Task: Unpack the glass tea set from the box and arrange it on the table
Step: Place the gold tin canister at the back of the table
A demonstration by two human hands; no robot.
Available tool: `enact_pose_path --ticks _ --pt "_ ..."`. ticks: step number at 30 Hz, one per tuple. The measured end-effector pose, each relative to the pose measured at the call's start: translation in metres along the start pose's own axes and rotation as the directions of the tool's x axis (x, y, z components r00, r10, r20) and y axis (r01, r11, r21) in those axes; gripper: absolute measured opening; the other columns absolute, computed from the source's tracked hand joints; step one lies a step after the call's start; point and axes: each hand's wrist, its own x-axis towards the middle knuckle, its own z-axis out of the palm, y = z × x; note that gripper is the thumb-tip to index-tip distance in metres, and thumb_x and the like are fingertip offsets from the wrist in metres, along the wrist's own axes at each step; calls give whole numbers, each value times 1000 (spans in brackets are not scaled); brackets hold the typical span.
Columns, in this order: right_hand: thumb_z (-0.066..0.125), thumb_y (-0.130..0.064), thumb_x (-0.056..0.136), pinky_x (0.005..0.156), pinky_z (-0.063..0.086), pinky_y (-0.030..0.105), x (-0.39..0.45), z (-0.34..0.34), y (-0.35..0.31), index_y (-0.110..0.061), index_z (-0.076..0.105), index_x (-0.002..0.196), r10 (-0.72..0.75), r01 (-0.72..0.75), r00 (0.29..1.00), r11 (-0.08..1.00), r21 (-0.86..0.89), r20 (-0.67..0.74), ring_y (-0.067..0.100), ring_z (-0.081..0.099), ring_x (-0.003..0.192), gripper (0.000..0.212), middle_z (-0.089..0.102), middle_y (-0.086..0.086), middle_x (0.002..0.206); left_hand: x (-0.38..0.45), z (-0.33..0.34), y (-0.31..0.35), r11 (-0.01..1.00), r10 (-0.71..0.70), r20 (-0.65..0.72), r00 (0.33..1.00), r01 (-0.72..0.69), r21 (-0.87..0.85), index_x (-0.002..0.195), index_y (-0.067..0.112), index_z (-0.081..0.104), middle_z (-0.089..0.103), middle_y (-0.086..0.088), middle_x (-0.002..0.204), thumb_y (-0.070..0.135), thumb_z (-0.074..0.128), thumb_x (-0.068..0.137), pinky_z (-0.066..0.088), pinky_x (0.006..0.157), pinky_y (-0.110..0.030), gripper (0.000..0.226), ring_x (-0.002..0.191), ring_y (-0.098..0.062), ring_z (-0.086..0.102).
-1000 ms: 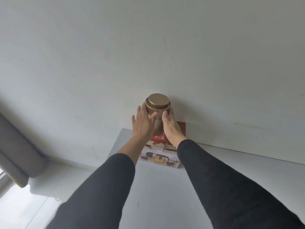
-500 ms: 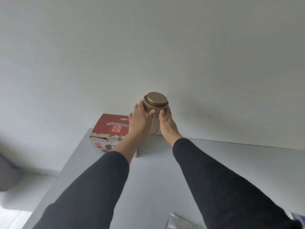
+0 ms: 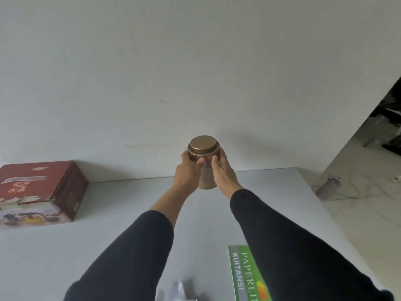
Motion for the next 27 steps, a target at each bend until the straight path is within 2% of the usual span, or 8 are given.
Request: enact_pose_path --ticks 5,7,10,13,19,27 --pt "28 -26 102 101 32 31 29 -43 53 -37 19 147 91 -91 996 996 -22 -5 22 42 131 47 41 -3 145 31 68 3 999 -24 97 995 21 29 139 16 30 58 -8 126 40 43 99 43 79 -33 48 110 -29 57" --pt "35 -26 101 97 33 27 36 -54 76 -40 16 146 123 -123 992 992 -12 1 21 43 129 51 42 -6 144 43 93 -1 999 -23 136 990 18 43 139 19 30 56 -5 127 36 44 99 42 80 -33 46 111 -27 55" --pt "51 -31 95 91 35 24 41 -70 105 -43 19 143 138 -138 990 990 -7 -28 18 49 122 59 46 -17 128 51 128 -4 998 -25 174 984 16 53 140 19 29 55 -3 127 32 45 99 40 81 -32 46 114 -27 53" --pt "56 -32 93 90 37 24 47 -81 126 -43 24 142 170 -169 984 985 18 -54 16 51 118 60 45 -22 121 54 158 -7 997 -21 186 982 8 75 141 20 27 56 -3 129 31 44 100 40 78 -31 46 112 -27 54" --pt "51 -22 96 90 34 23 66 -96 153 -38 20 146 240 -235 969 969 80 -63 19 44 129 61 43 -11 143 68 196 -17 999 18 210 977 -28 42 147 25 16 50 3 140 31 45 99 43 90 -33 56 128 -23 50" --pt "47 -15 97 92 33 25 81 -104 165 -33 15 146 300 -298 954 944 145 10 18 40 132 61 38 -10 148 69 207 -15 1000 -8 212 977 7 5 151 29 7 46 0 145 27 42 102 37 93 -27 60 132 -23 46"
